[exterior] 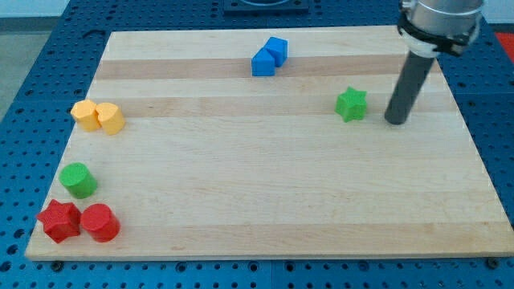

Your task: Push green star towards the red blocks

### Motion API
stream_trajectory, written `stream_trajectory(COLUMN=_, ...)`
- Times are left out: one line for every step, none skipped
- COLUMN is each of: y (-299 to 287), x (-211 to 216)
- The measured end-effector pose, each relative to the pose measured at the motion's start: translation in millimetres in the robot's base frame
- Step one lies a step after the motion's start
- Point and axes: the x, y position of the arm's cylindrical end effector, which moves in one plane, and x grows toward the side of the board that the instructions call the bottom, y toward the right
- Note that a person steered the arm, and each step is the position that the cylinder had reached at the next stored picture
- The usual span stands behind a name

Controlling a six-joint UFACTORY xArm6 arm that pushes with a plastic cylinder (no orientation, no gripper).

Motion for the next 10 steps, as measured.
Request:
stream_trajectory(y=-58, x=0)
stream_trajectory(y=-90, x=2)
stream_trajectory(y=-54, x=-18)
stream_trajectory(y=-40, x=-59)
stream_trajectory(y=-94, x=-46)
stream_trajectory(y=-157, x=18)
stream_trajectory(y=-192, x=68)
stream_trajectory(y=-203, x=72)
stream_trajectory(y=-198, x=38)
stream_trajectory(y=-197, x=8)
